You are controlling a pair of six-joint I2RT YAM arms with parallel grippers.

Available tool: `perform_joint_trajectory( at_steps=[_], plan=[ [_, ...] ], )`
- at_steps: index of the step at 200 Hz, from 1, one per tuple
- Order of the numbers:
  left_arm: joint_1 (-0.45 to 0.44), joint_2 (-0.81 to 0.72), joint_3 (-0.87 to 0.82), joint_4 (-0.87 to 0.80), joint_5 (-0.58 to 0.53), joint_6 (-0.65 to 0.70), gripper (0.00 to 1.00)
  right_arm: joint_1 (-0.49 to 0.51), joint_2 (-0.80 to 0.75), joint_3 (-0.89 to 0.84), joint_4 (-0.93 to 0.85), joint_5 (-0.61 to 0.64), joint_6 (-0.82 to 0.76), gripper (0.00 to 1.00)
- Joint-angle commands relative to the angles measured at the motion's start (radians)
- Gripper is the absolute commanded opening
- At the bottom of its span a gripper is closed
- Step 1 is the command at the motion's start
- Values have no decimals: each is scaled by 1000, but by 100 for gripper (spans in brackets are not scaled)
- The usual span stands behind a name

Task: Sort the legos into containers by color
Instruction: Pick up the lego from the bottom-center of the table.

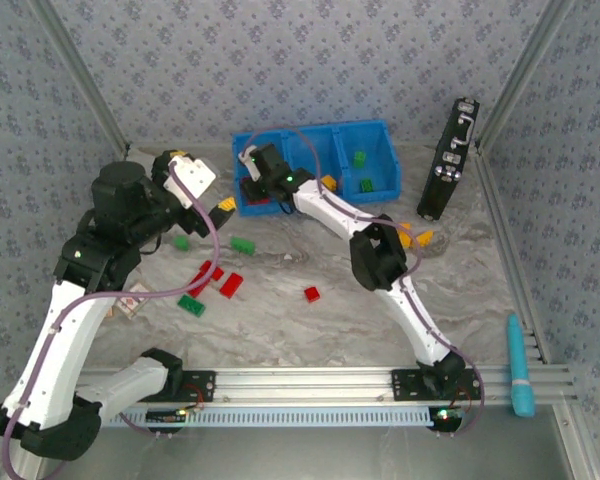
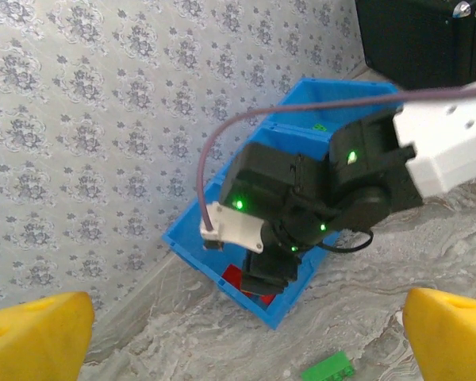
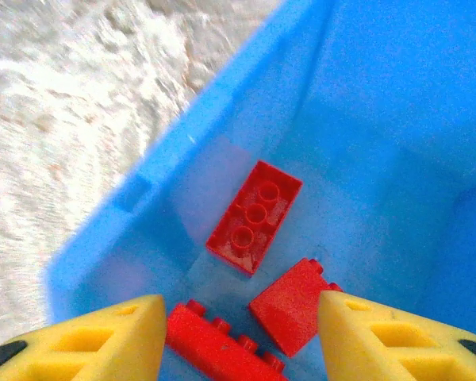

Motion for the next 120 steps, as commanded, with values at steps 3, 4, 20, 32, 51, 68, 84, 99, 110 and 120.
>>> perform_joint_trajectory(
  at_steps=[3,4,20,32,51,68,84,99,110,120],
  plan=[
    [6,5,33,23,22,-12,100,13,-155,-40,-26,-44,68,53],
    [6,5,33,23,22,-12,100,14,-159,-43,-28,-44,70,53],
    [6,9,41,18,21,-10,100,19,-225,-101,-66,-28,110,52],
    [6,9,42,17,21,-10,100,21,-279,-155,-112,-8,159,52],
    [6,7,38,14,21,-10,100,23,-374,-295,-170,33,240,53],
    [7,7,34,13,18,-10,100,25,-482,-480,-174,31,319,55],
    [7,7,33,13,18,-10,100,34,-587,-656,-160,14,388,59],
    [7,4,30,13,18,-9,100,54,-674,-801,-163,16,431,63],
    [7,1,27,16,19,-10,100,77,-730,-895,-157,12,469,65],
    [6,-2,22,17,19,-11,100,102,-772,-969,-150,6,498,68]
  ],
)
